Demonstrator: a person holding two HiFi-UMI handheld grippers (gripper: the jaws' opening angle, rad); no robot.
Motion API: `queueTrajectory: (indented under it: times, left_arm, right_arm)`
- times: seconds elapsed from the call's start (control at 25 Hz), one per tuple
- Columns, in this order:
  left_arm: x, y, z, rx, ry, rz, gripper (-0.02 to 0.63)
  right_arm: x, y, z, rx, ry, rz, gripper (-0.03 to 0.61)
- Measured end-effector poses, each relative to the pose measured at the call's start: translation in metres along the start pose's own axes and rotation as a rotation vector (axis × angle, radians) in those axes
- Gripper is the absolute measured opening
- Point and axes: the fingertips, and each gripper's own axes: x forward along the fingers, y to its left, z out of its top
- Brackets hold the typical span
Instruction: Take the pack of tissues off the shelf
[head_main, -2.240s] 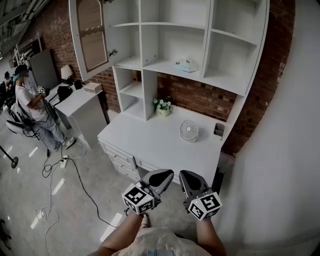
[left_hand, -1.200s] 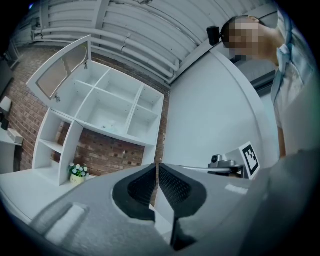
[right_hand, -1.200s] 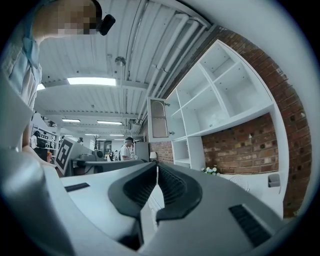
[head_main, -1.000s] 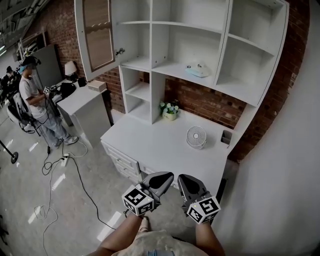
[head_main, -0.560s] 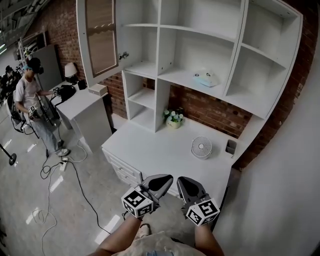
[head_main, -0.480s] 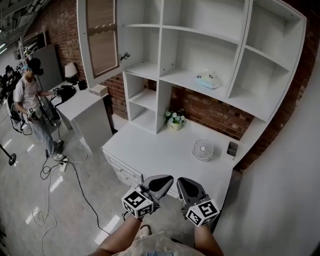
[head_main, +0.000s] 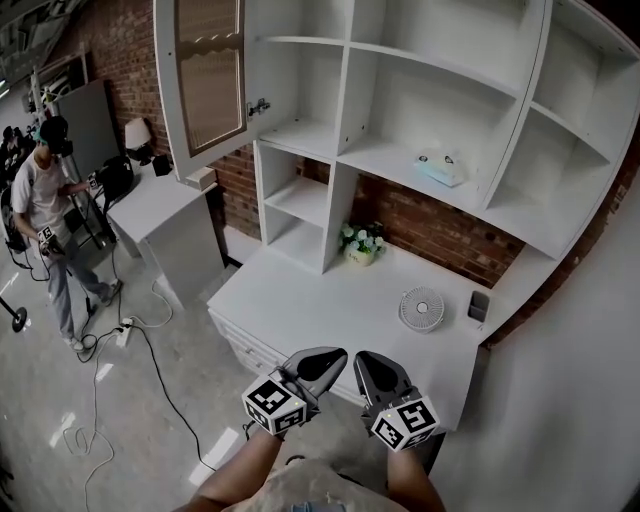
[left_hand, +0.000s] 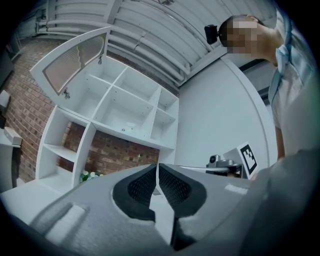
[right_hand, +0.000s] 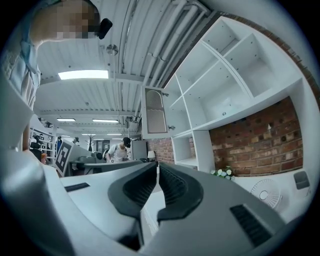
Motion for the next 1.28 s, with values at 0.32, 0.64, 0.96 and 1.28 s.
queueTrajectory:
  times: [0.32,0.64,0.96,1.28]
  left_arm:
    - [-0.015,0.027,0.009,-0.009,-0.023,-0.007,0.023]
    - [-0.006,0.040,0.011,-0.032,-0.046,-0.017,0.023]
    - [0.025,0.064,0.014,-0.029,-0.050,-0.021,0.023]
    - [0.084,0.091,0.014,-0.024,-0.036,-0.056,0.023]
  right_arm:
    - [0.024,0.003,0.002,-0.008,0.000,-0.036,0.018]
    - [0.035,-0.006,0.005,-0.020,0.015,-0.043,0.018]
    - [0.058,-0.036,0.013,-0.011,0.001,-0.024,0.018]
    - [0.078,-0.090,0.013,0.012,0.006,-0.043,0.018]
